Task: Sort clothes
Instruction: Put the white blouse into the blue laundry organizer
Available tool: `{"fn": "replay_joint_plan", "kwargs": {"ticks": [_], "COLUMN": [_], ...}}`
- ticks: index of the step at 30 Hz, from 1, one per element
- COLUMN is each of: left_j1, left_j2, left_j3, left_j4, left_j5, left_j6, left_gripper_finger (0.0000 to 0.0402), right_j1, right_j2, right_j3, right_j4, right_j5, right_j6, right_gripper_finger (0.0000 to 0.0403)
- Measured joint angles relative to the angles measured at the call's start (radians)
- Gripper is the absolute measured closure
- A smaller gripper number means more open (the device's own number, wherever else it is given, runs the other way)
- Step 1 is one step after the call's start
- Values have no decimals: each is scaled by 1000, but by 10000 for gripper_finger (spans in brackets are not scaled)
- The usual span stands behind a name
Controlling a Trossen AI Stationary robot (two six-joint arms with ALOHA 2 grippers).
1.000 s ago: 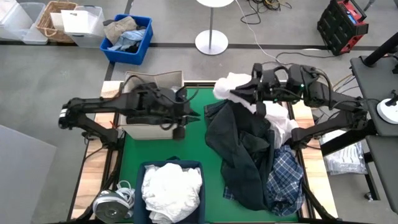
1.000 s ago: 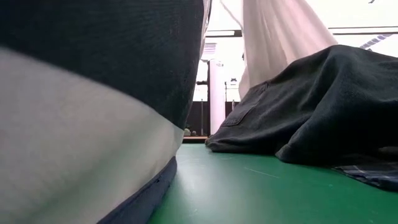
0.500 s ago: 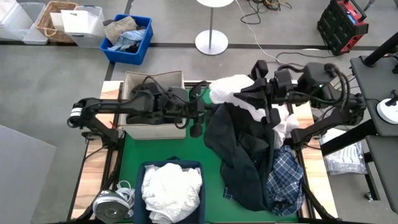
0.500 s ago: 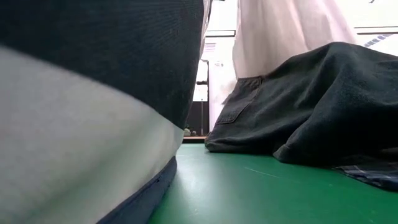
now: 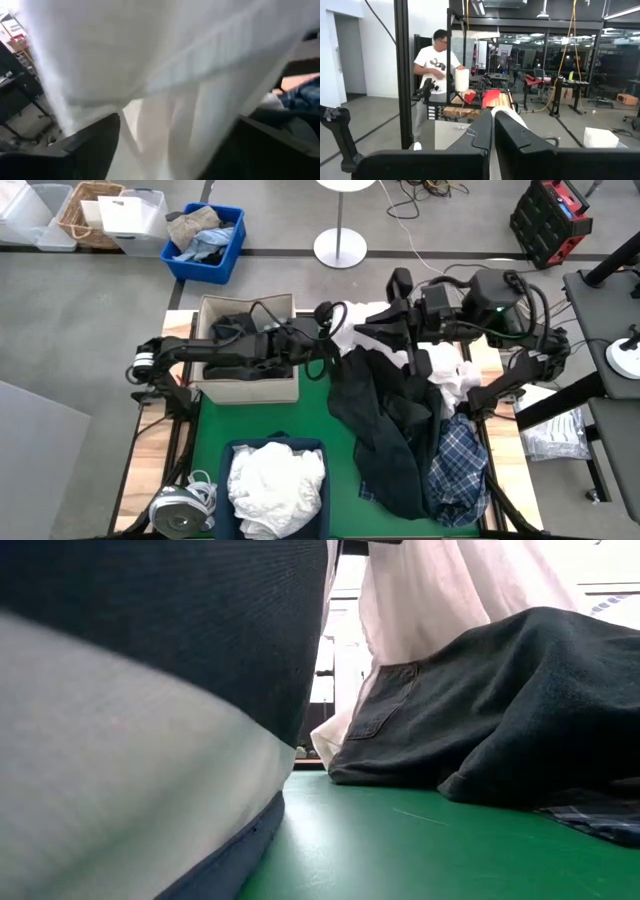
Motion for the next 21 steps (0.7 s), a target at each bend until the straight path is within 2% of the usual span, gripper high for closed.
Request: {"fn": "replay_joint_plan", "kwargs": {"ticks": [5, 9, 13, 17, 19, 21], "left_j1": [12, 14, 13, 11, 1, -14], "left_j2": [39, 85, 127, 154, 156, 153], "left_j3": [60, 98, 158, 221, 255, 295], "left_j4": [14, 1, -27, -124, -207, -280], "left_j5": [20, 79, 89, 88, 89, 98], "left_j6": [1, 7, 27, 49, 54, 54], "left_gripper_finger": [28, 65, 152, 291, 365, 386], "right_j1": [0, 0, 0, 0, 0, 0], "right_j2": [17, 9, -1, -19, -32, -51], "right_j3": [35, 41, 41, 41, 41, 46], "right_j4": [-21, -19, -29, -57, -99, -165], "right_j5": [-1, -1, -1, 8, 48, 130], "right_j6": [0, 0, 0, 0, -5, -19], "right_gripper_finger": [394, 394, 394, 394, 394, 394]}}
